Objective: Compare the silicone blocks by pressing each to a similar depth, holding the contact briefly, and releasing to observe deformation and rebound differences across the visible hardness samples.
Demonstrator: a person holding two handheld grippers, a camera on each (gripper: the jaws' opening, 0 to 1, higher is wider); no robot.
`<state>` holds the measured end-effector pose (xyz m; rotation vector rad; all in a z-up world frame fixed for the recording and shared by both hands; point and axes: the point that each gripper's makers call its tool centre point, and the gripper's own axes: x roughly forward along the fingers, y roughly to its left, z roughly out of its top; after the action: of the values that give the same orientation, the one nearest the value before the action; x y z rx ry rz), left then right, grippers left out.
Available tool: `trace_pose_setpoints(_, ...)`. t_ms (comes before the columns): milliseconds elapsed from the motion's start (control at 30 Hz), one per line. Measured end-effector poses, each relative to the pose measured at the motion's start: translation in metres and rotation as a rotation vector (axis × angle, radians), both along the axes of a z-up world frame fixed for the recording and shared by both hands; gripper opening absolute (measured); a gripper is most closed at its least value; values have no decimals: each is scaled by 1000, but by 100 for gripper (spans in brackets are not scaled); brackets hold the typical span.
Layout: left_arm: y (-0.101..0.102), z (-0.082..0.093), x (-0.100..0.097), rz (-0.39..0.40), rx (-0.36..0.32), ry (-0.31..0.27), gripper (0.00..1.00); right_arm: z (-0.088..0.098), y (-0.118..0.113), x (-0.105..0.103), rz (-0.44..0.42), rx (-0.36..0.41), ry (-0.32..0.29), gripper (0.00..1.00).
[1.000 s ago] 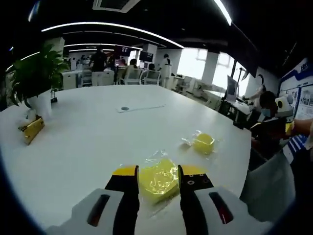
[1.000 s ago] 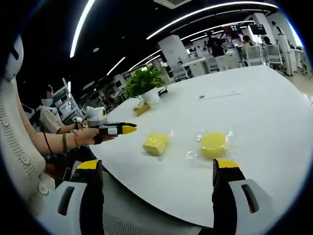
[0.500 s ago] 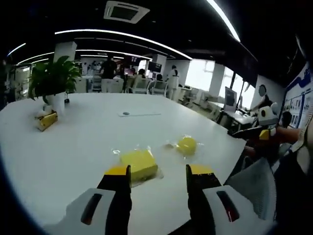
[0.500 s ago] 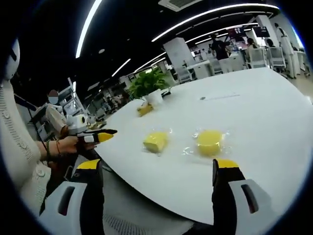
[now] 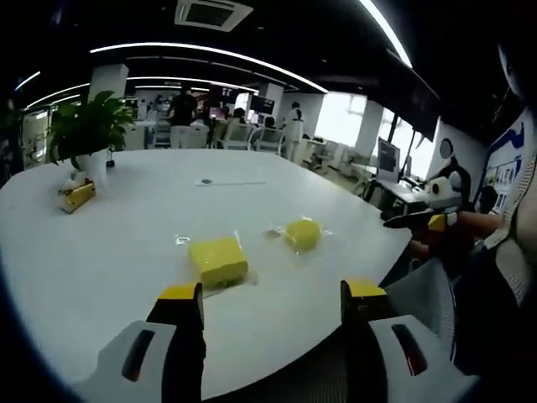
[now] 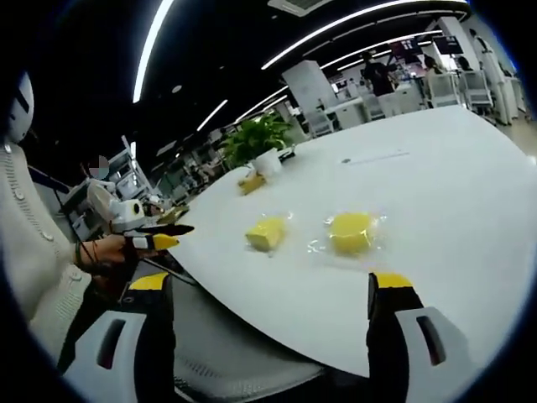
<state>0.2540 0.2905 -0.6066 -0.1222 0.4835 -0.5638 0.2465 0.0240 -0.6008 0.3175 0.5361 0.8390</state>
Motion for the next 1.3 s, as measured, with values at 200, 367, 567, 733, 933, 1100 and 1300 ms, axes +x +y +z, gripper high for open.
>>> trace_pose_setpoints(200, -11, 1, 1, 3, -29, 30, 66, -1, 4, -5, 39, -9, -21, 89)
trace_pose_setpoints(367, -22, 7, 3, 27, -99, 62, 67, 9, 6, -7, 72, -13, -124, 91)
trace_pose_setpoints(567, -36, 20, 12, -4, -104, 48, 69, 12, 3, -6, 87, -7, -163, 92)
trace_pose_setpoints(733, -58, 27, 25, -32, -149, 78, 70, 23, -1, 0, 82, 30, -208, 92)
trace_pose_setpoints(933, -83, 31, 42, -9, -284, 136, 73, 29, 0, 6, 97, 29, -282, 93)
trace_pose_setpoints(1100, -93, 30, 64, 3, -373, 168, 73, 31, 3, 12, 113, 28, -286, 92)
trace_pose_setpoints(1300, -99, 12, 86, -8, -360, 223, 76, 22, -3, 21, 104, 14, -250, 90)
